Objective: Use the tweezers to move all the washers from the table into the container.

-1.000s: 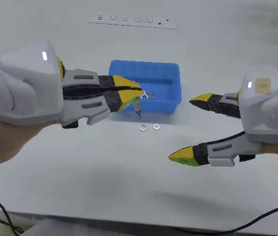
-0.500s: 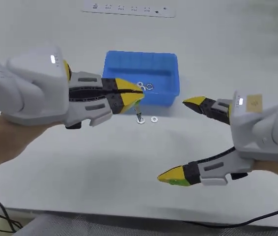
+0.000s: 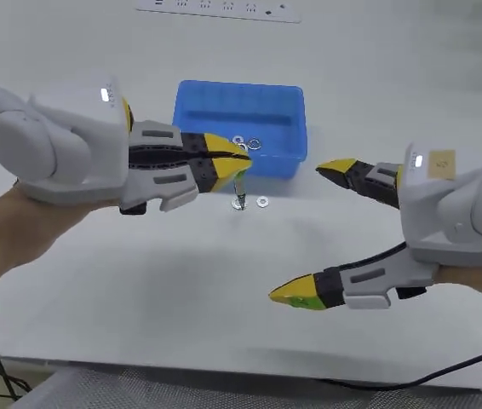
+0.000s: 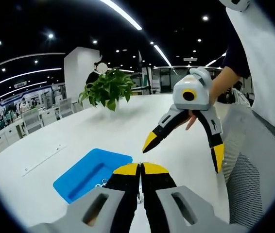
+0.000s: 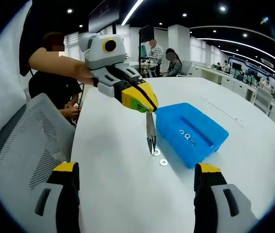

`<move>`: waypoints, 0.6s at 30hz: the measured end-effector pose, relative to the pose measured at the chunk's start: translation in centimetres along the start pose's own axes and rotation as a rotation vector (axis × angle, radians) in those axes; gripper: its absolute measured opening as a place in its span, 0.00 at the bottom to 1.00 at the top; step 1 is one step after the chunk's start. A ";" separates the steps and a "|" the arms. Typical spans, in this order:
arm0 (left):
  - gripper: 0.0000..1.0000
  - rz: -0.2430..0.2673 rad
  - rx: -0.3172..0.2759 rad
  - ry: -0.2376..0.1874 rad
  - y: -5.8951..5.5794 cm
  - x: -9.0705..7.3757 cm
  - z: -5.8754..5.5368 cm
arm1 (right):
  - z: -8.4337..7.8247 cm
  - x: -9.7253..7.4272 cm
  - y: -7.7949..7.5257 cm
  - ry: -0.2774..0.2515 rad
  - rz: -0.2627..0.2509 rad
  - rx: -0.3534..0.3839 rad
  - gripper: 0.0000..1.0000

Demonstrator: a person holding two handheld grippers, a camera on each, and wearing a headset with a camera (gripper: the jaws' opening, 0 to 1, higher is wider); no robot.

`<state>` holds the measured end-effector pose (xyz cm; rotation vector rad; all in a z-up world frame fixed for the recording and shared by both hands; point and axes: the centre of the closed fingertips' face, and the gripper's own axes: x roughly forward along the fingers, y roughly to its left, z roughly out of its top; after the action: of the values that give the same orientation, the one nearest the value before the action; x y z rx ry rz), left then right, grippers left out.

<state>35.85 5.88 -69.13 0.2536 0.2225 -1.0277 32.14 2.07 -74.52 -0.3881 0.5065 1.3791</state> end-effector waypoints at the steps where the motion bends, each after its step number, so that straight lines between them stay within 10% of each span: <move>1: 0.04 -0.004 -0.004 0.007 0.0 0.0 -0.2 | 0.0 0.0 0.0 -0.003 0.000 0.006 0.99; 18: 0.04 -0.087 -0.026 0.031 -0.3 -0.5 -0.6 | 1.2 0.7 -0.6 -0.028 0.011 0.019 0.92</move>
<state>35.27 6.30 -69.60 0.2385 0.2771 -1.1072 32.99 3.26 -73.92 -0.3507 0.4991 1.3875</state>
